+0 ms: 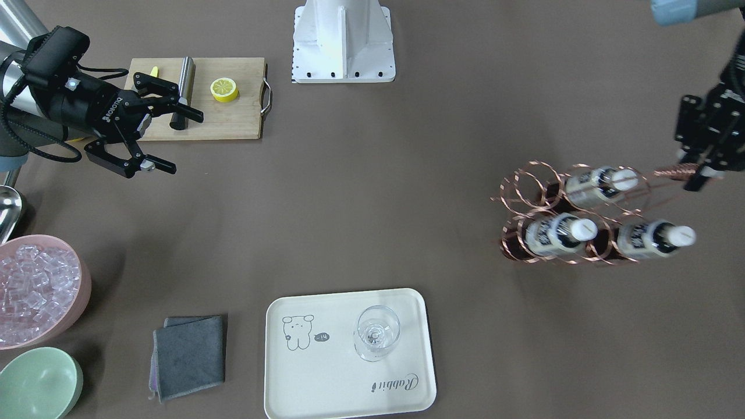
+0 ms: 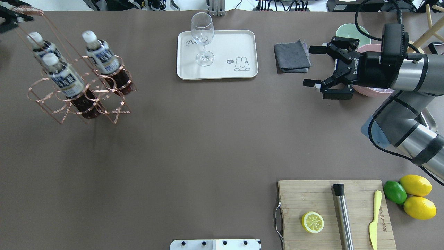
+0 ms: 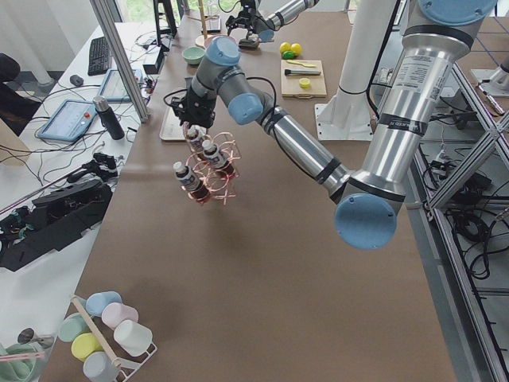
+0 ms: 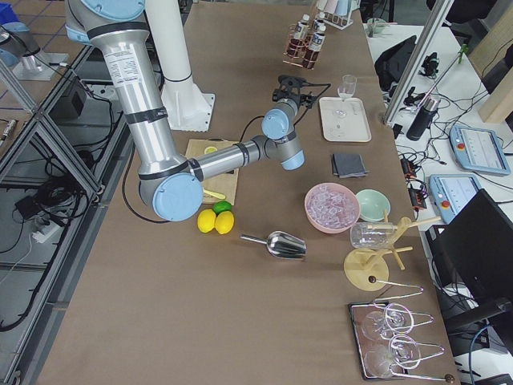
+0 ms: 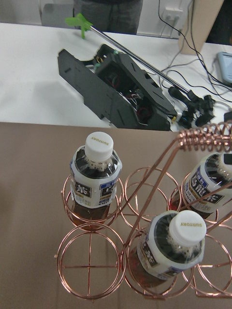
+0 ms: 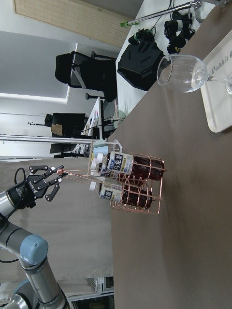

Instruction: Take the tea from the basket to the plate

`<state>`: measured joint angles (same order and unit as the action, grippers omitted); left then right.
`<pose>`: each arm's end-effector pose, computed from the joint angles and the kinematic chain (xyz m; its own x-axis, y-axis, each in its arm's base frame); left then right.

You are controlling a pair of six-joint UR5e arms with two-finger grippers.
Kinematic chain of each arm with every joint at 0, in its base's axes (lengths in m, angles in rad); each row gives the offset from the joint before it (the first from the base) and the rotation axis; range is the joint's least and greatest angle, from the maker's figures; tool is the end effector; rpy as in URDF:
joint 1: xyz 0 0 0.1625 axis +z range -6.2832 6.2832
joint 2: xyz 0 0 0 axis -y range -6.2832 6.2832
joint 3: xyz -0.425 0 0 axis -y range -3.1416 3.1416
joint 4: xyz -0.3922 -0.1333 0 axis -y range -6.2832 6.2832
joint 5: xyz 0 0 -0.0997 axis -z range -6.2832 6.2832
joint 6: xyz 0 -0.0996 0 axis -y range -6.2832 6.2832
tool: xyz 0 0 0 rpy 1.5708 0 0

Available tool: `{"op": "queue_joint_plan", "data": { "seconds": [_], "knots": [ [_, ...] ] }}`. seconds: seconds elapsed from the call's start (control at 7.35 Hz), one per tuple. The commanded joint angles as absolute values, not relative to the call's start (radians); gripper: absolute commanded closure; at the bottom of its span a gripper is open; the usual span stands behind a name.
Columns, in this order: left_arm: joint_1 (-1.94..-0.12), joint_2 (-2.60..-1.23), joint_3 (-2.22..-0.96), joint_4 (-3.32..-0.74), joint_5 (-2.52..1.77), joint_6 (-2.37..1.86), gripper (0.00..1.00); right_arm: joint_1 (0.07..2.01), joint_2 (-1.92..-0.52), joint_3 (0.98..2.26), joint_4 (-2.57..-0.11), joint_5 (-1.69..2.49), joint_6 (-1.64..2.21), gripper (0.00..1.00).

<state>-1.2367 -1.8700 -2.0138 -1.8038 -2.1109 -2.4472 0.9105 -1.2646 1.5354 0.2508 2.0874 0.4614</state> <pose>0.0998 -0.5380 0.2689 -0.3976 -0.8643 -0.3081 0.5705 0.0301 -0.8207 -0.2595 -0.4713 0.3332 0.2437 -0.9556 0.1656 -0.4625 0.0356 0.8859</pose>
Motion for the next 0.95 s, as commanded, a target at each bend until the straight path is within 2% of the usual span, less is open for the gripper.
{"op": "queue_joint_plan", "data": {
  "seconds": [0.0,0.27,0.41,0.82],
  "knots": [
    [-0.887,-2.125,-2.207,-1.385,-1.929,-2.653,1.00,0.887,-1.259,1.516,0.267,2.079,0.443,0.00],
    [-0.633,-2.383,-2.201,-1.162,-1.728,-2.800,1.00,0.879,-1.264,1.526,0.267,2.085,0.454,0.01],
    [-0.570,-2.476,-2.156,-1.093,-1.673,-2.836,1.00,0.864,-1.262,1.525,0.268,2.082,0.453,0.01],
    [-0.493,-2.545,-2.044,-1.097,-1.588,-2.875,1.00,0.861,-1.262,1.525,0.302,2.079,0.454,0.01]
  ]
}}
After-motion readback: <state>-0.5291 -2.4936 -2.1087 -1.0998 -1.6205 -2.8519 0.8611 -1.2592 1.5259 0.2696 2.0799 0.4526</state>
